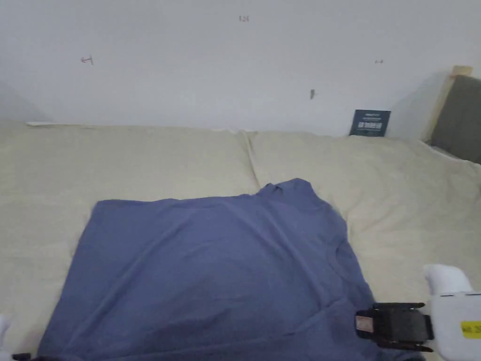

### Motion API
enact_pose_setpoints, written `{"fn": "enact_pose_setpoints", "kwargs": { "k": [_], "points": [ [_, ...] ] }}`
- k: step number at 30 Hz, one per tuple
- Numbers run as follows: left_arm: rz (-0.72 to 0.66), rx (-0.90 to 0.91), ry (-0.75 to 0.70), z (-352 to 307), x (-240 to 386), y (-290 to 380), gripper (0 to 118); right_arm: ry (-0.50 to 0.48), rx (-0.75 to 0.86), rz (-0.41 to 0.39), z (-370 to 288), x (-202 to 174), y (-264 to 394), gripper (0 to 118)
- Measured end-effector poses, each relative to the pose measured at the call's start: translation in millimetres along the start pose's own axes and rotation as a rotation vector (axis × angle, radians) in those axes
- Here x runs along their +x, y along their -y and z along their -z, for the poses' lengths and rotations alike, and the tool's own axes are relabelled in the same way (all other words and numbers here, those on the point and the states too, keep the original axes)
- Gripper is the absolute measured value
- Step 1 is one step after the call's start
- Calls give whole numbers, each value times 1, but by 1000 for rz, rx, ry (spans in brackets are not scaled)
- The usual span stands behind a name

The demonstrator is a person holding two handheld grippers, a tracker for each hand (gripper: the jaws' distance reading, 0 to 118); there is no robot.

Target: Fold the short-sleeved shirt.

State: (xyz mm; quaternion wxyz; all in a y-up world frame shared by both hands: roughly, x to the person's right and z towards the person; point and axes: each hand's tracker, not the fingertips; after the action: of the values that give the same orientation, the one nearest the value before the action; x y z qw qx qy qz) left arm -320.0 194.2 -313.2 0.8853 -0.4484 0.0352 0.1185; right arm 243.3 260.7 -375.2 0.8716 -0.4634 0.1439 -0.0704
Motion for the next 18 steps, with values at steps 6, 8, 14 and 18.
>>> {"fn": "enact_pose_setpoints", "kwargs": {
  "k": [6, 8, 14, 18],
  "points": [
    [47, 38, -3, -9, 11, -4, 3, 122, -227, 41, 55, 42, 8, 94],
    [52, 37, -4, -13, 20, -2, 3, 125, -264, 42, 69, 42, 11, 94],
    [41, 16, 1, -13, 22, 1, 3, 155, -240, 16, 74, 39, 15, 30],
    [49, 9, -2, -12, 21, 1, 3, 123, -182, 54, 63, 34, 15, 7]
  ]
}}
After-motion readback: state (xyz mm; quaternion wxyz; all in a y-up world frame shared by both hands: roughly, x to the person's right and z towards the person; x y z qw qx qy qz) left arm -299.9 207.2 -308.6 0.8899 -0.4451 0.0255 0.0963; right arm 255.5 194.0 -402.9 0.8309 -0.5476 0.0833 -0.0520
